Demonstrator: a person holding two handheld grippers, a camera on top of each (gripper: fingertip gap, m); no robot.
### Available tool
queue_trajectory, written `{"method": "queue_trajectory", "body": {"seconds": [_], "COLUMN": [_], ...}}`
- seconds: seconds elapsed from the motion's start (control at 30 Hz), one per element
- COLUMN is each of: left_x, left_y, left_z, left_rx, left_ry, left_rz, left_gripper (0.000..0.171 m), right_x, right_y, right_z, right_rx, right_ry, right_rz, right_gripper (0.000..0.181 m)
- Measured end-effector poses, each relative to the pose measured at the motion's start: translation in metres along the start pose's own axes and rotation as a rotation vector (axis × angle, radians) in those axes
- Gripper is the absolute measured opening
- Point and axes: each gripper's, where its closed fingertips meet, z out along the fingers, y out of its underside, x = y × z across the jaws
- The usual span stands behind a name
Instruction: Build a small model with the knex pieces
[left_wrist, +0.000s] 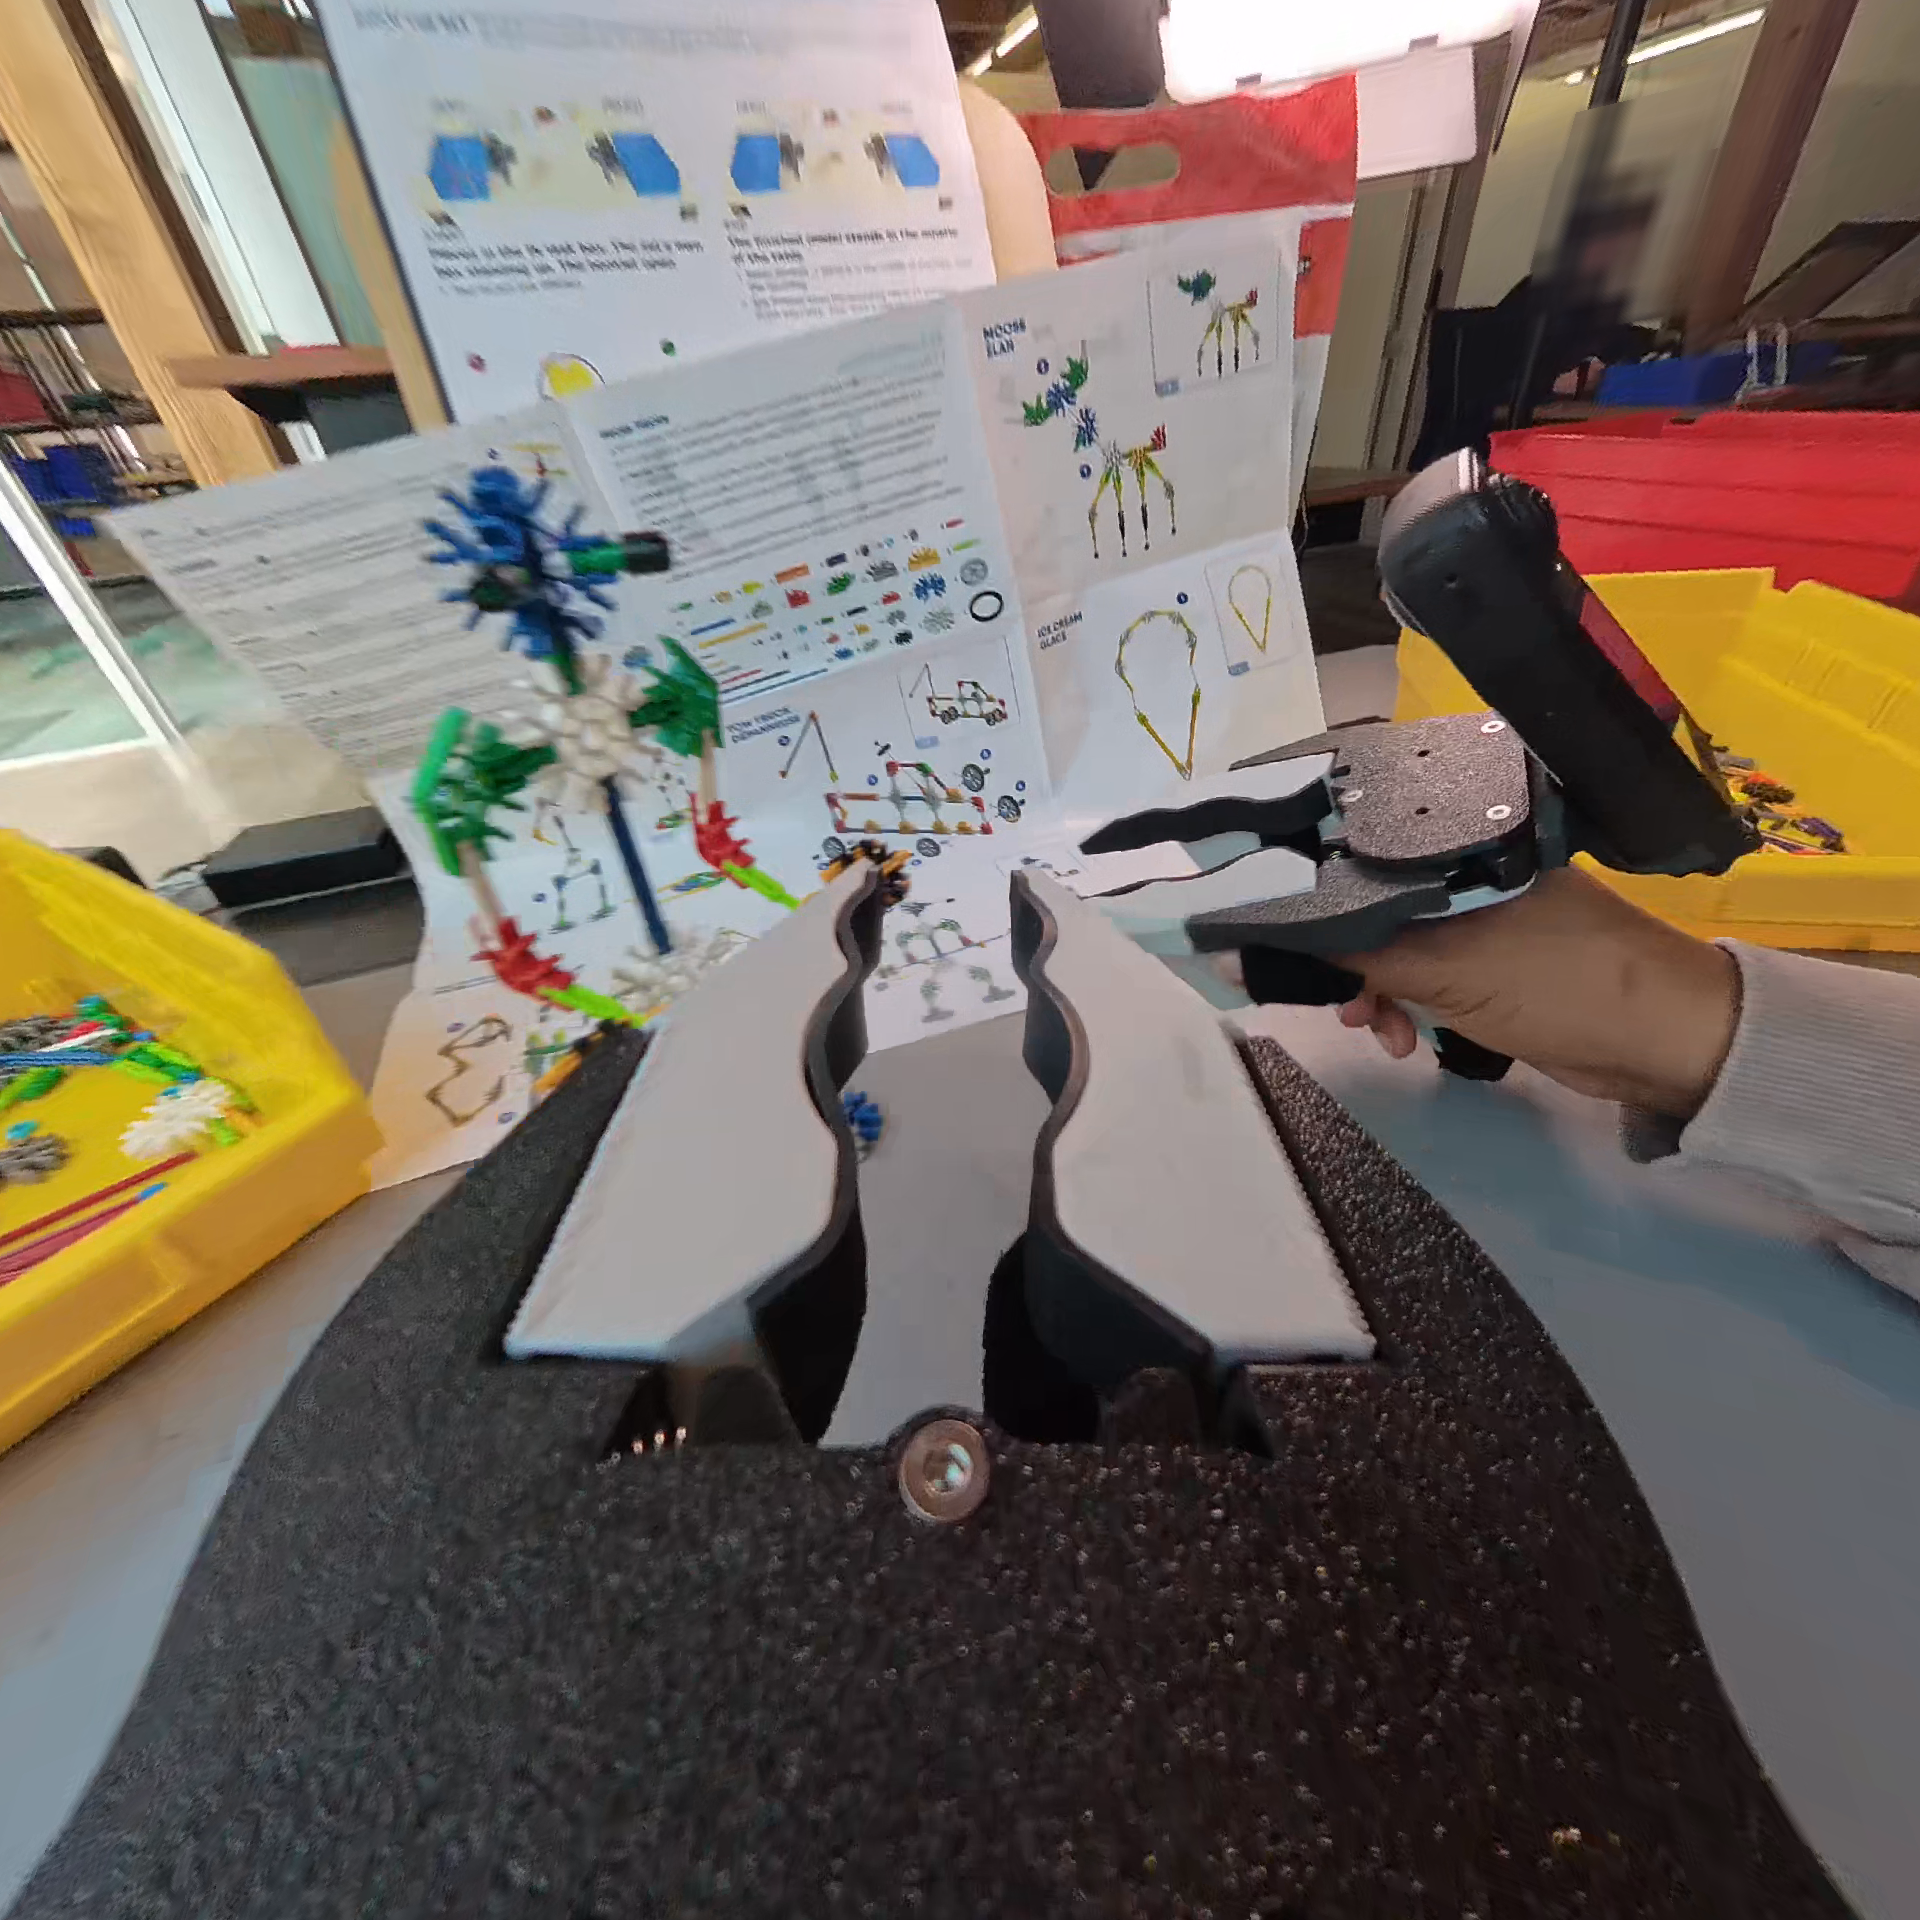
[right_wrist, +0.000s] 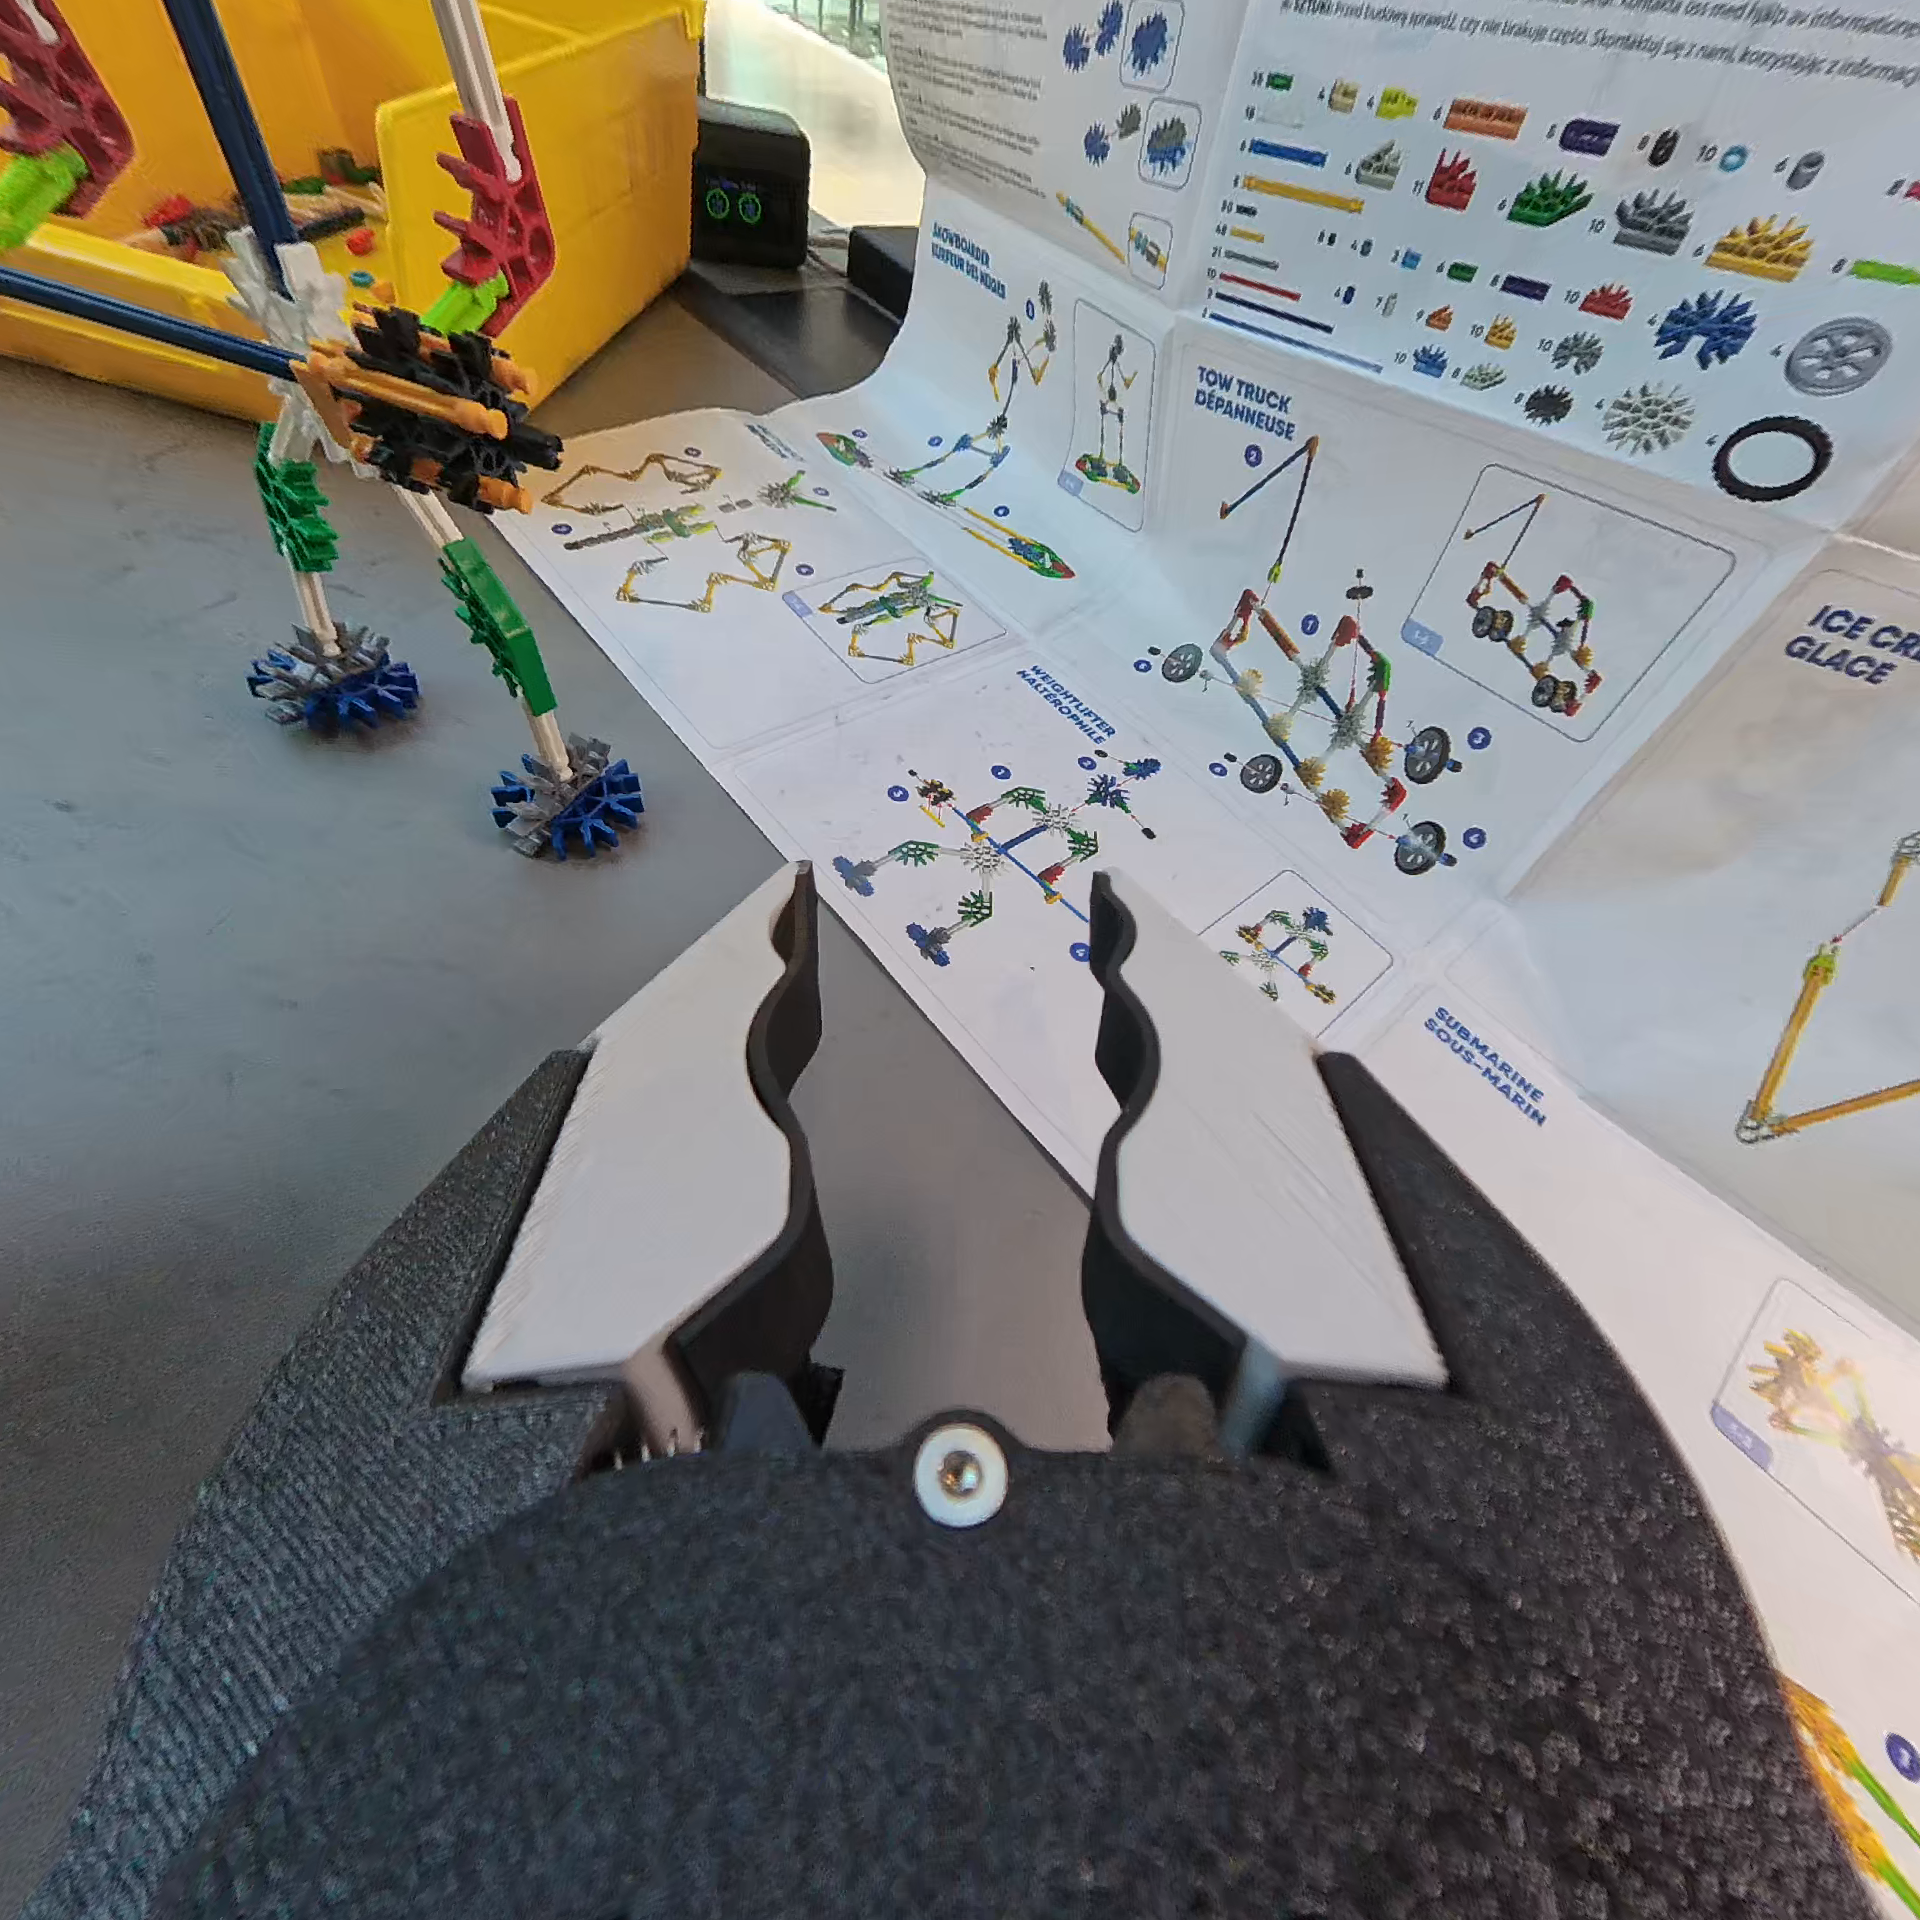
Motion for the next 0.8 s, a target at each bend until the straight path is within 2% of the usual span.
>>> {"method": "queue_trajectory", "body": {"seconds": [0.13,0.23,0.3,0.37,0.47,0.53,0.6,0.63,0.7,0.8], "left_x": [-0.046,-0.080,-0.095,-0.093,-0.090,-0.088,-0.093,-0.095,-0.091,-0.096], "left_y": [-0.002,0.009,0.020,0.034,0.072,0.098,0.119,0.119,0.110,0.111], "left_z": [-0.049,-0.056,-0.048,-0.033,0.000,0.023,0.039,0.044,0.051,0.061], "left_rx": [0.015,-0.031,-0.064,-0.094,-0.179,-0.231,-0.311,-0.323,-0.269,-0.281], "left_ry": [-0.031,0.000,0.069,0.188,0.262,0.286,0.288,0.282,0.327,0.321], "left_rz": [0.040,0.104,0.121,0.137,0.278,0.270,0.270,0.271,0.251,0.212], "left_gripper": [0.030,0.053,0.067,0.082,0.087,0.089,0.082,0.079,0.051,0.019], "right_x": [0.000,0.002,0.000,-0.006,-0.018,-0.023,-0.024,-0.025,-0.026,-0.029], "right_y": [-0.005,-0.015,-0.025,-0.034,-0.040,-0.042,-0.042,-0.042,-0.038,-0.026], "right_z": [-0.005,-0.014,-0.026,-0.039,-0.053,-0.057,-0.057,-0.056,-0.050,-0.037], "right_rx": [0.041,0.105,0.154,0.186,0.204,0.205,0.210,0.222,0.249,0.205], "right_ry": [-0.013,-0.012,-0.009,0.000,0.001,0.013,0.026,0.024,0.015,-0.007], "right_rz": [0.007,0.027,0.036,0.019,-0.031,-0.074,-0.091,-0.078,-0.037,-0.038], "right_gripper": [0.056,0.065,0.069,0.071,0.074,0.075,0.075,0.074,0.070,0.069]}}
